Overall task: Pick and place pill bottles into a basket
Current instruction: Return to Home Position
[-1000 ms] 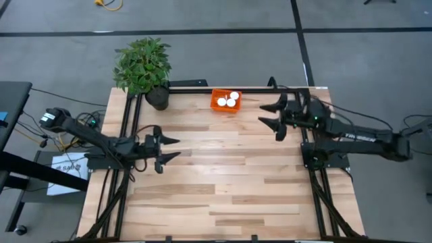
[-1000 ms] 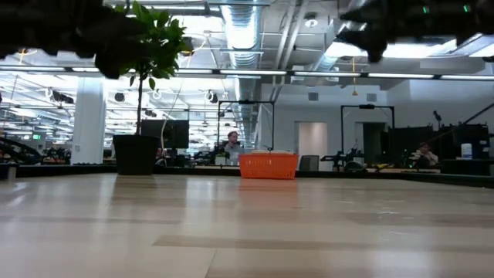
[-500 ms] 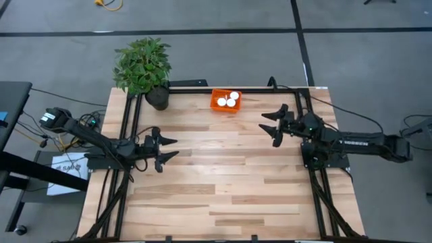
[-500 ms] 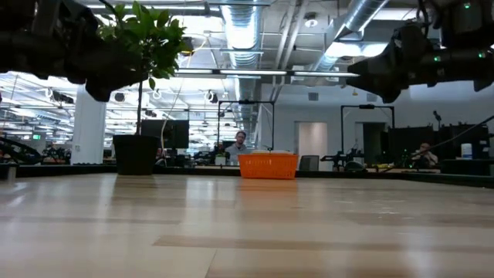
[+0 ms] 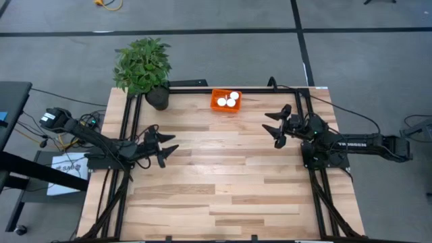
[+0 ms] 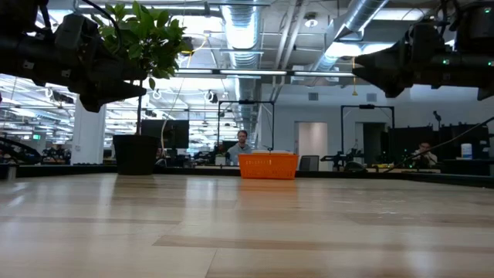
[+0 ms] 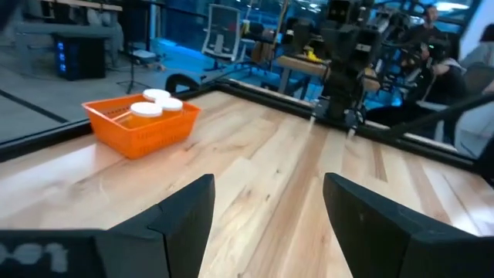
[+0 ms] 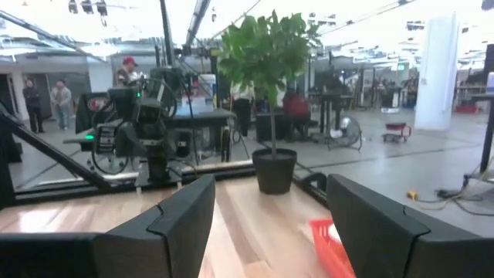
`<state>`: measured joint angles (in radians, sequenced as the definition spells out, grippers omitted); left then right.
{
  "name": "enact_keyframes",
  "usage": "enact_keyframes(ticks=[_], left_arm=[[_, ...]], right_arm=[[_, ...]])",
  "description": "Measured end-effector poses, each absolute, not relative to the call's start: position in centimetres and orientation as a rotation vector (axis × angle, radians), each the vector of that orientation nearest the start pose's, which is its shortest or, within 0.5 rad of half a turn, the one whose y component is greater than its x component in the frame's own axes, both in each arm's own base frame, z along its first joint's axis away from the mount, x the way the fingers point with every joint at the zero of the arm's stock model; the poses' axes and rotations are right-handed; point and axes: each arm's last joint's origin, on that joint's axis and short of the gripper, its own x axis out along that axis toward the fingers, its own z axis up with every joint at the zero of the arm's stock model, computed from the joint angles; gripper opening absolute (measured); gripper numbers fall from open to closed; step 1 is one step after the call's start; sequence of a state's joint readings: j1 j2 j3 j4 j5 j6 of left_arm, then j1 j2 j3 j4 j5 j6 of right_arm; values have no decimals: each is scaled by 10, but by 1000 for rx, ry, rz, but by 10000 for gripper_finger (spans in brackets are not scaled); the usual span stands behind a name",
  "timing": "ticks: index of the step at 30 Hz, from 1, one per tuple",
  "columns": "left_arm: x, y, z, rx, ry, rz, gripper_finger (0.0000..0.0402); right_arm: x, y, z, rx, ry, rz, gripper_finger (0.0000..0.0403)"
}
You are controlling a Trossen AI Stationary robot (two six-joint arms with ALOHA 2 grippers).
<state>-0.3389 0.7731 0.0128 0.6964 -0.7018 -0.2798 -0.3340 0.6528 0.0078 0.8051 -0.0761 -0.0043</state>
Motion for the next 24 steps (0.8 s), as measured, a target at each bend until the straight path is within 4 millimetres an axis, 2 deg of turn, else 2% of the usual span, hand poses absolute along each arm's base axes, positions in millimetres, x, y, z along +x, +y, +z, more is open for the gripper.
enact_keyframes(ticks=[9, 15, 24], left_arm=[[138, -29, 151, -187, 70, 350, 233], [136, -29, 141, -130, 170, 361, 233], [116, -25, 130, -39, 340, 318, 233]], right_arm=[[133, -44, 163, 117, -8, -257, 245], [132, -44, 151, 158, 115, -265, 245], [130, -43, 138, 186, 250, -272, 245]])
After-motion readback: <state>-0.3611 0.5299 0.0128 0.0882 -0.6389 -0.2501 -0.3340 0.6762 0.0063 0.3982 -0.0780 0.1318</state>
